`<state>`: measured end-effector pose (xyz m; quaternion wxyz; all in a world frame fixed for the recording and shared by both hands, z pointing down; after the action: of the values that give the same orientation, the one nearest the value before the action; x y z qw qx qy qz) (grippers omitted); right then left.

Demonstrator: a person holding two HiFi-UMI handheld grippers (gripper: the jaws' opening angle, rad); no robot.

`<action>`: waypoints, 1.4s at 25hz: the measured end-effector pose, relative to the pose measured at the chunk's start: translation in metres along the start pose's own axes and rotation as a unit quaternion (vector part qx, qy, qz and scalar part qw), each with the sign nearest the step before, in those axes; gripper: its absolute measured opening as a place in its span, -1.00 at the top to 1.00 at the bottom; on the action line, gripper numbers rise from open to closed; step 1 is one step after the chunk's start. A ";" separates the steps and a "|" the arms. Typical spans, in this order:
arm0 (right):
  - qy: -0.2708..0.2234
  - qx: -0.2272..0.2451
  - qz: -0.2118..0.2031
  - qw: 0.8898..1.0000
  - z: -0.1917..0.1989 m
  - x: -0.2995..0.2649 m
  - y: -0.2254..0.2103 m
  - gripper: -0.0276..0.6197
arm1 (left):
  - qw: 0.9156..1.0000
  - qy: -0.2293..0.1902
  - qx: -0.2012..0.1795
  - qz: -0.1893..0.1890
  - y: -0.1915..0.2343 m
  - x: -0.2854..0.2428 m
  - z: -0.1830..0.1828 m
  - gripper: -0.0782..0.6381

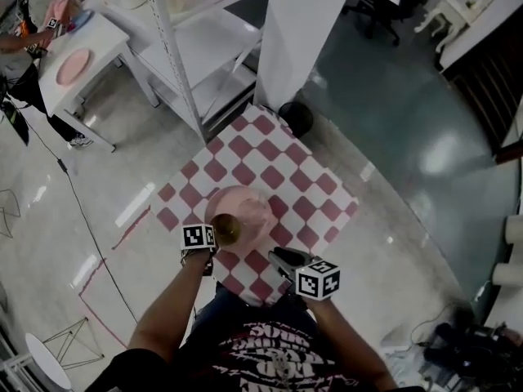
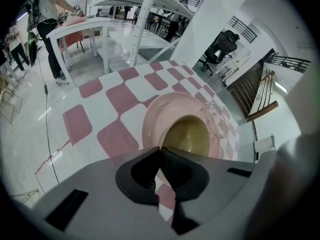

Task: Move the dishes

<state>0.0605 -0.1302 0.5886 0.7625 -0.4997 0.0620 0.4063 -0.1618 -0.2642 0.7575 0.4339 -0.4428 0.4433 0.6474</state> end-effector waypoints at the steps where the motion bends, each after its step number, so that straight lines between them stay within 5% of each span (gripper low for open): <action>1: 0.000 0.009 0.012 1.000 0.001 0.004 -0.005 0.62 | 1.000 0.003 -0.002 -0.002 -0.005 -0.004 -0.001 0.68; 5: 0.004 0.059 0.041 0.997 0.000 0.008 -0.016 0.76 | 1.000 -0.001 0.013 -0.014 -0.010 -0.011 -0.002 0.65; 10: 0.004 0.099 0.041 0.994 -0.015 0.018 -0.022 0.79 | 1.000 -0.027 0.015 0.000 -0.015 0.011 -0.002 0.38; 17: -0.018 0.132 -0.032 0.991 -0.046 0.015 -0.025 0.81 | 0.986 -0.124 0.085 0.069 -0.027 0.081 0.013 0.32; 20: -0.049 0.182 -0.043 0.981 -0.063 0.034 -0.006 0.81 | 0.961 -0.253 0.062 0.094 -0.055 0.145 0.013 0.40; 24: -0.114 0.290 -0.040 0.949 -0.086 0.074 0.033 0.81 | 0.907 -0.417 -0.042 0.041 -0.107 0.257 0.012 0.70; 28: -0.164 0.349 -0.038 0.922 -0.090 0.108 0.070 0.81 | 0.857 -0.502 -0.113 -0.018 -0.141 0.334 0.032 0.70; 31: -0.193 0.369 -0.041 0.908 -0.088 0.124 0.096 0.81 | 0.825 -0.548 -0.133 -0.037 -0.149 0.367 0.049 0.70; 35: -0.209 0.378 -0.018 0.902 -0.074 0.137 0.124 0.81 | 0.800 -0.584 -0.137 -0.019 -0.148 0.392 0.065 0.70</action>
<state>0.0896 -0.0925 0.3955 0.8970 -0.0786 0.0414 0.4331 -0.1236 -0.1019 0.3682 0.5575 -0.0439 0.0047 0.8290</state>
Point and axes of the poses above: the fingertips, and each gripper's own axes: x backward along the fingers, y to its left, z out of its underside, the point moved 6 cm from there along x, backward along the fingers, and after that the axes turned 9 degrees about -z, right-handed, at the moved point
